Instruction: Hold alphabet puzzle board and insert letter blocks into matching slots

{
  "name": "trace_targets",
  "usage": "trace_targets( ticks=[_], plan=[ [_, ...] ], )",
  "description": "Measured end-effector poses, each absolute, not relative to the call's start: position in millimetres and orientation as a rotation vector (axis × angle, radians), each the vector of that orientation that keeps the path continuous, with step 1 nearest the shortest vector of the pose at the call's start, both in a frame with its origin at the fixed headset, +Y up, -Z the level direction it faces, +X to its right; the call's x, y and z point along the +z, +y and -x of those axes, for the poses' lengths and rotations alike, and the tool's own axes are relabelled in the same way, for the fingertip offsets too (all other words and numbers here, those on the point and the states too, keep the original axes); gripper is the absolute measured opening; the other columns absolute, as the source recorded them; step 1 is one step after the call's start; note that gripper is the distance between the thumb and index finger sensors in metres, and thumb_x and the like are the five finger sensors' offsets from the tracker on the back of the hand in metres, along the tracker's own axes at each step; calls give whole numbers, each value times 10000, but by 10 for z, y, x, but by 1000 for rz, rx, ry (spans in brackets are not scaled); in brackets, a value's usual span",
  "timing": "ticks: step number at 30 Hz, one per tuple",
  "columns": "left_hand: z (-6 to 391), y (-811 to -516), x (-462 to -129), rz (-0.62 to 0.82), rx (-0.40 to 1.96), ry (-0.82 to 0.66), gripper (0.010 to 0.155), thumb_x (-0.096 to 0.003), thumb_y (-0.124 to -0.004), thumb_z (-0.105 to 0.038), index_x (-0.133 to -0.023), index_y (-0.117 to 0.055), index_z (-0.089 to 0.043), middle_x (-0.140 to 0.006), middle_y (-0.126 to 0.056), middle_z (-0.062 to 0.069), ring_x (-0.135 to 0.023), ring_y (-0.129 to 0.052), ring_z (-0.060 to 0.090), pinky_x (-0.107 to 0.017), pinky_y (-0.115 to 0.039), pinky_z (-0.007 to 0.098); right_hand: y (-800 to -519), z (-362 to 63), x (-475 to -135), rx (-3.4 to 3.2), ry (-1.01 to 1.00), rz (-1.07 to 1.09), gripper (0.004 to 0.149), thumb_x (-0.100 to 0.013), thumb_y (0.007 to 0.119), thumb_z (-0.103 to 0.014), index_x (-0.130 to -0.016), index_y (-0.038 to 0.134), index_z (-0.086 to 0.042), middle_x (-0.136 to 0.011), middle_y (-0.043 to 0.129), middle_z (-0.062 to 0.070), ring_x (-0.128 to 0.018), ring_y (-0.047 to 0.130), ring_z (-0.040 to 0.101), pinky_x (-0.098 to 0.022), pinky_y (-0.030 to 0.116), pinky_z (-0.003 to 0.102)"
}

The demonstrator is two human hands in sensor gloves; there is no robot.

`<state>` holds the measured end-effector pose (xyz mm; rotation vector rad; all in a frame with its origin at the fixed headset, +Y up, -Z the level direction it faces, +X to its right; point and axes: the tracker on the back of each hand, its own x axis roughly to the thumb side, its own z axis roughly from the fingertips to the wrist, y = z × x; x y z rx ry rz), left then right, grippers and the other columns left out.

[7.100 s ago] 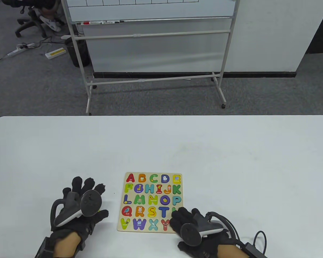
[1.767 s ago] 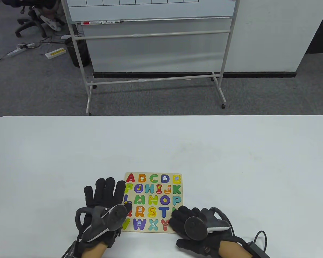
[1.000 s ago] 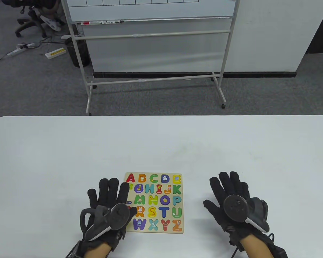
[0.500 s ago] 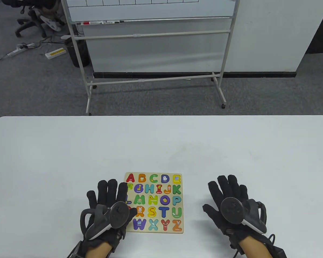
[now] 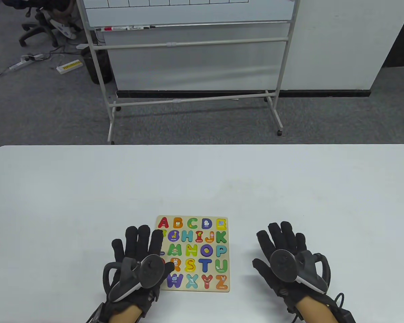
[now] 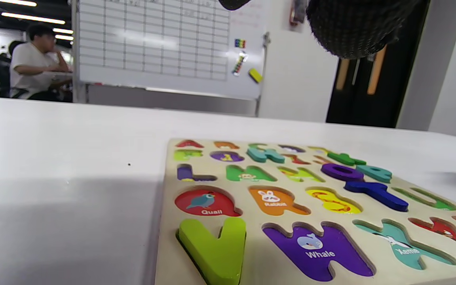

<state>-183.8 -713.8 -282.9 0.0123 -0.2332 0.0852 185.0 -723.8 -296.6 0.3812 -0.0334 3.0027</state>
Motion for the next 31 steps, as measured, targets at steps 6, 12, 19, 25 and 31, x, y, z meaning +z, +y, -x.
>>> trace_targets(
  ticks=[6, 12, 19, 25, 31],
  plan=[
    [1837, -7166, -2862, 15, 82, -235, 911, -493, -668, -608, -1139, -246, -125, -1164, -165, 282, -1043, -130, 608, -630, -155, 801, -7249, -1817, -2978, 3018, -37, -390, 789, -493, 625, -639, -1151, 387, -274, -1232, 268, 119, -1137, 156, 410, -746, 253, 671],
    [1818, -7150, -2867, 1, 66, -231, 908, -493, -670, -607, -1140, -250, -127, -1161, -145, 283, -1038, -114, 610, -632, -155, 801, -7268, -1775, -2981, 3009, -35, -418, 768, -500, 626, -617, -1149, 402, -274, -1228, 288, 136, -1139, 175, 408, -749, 268, 667],
    [1806, -7167, -2873, 26, 70, -223, 908, -495, -672, -605, -1140, -245, -129, -1159, -135, 284, -1035, -110, 612, -631, -154, 800, -7265, -1777, -2963, 2998, -27, -439, 779, -495, 624, -630, -1149, 401, -270, -1227, 291, 141, -1138, 181, 412, -749, 274, 665],
    [1793, -7181, -2884, 36, 68, -227, 909, -493, -671, -606, -1140, -247, -128, -1159, -135, 283, -1035, -110, 610, -632, -155, 799, -7263, -1763, -2948, 3001, -19, -462, 782, -495, 621, -635, -1150, 397, -271, -1229, 291, 125, -1141, 185, 408, -750, 279, 665],
    [1832, -7180, -2883, 39, 78, -199, 917, -493, -672, -605, -1137, -250, -106, -1157, -142, 284, -1034, -120, 613, -635, -166, 796, -7288, -1719, -2938, 2999, 0, -491, 785, -494, 619, -638, -1150, 397, -268, -1229, 292, 124, -1140, 194, 414, -752, 294, 660]
  ],
)
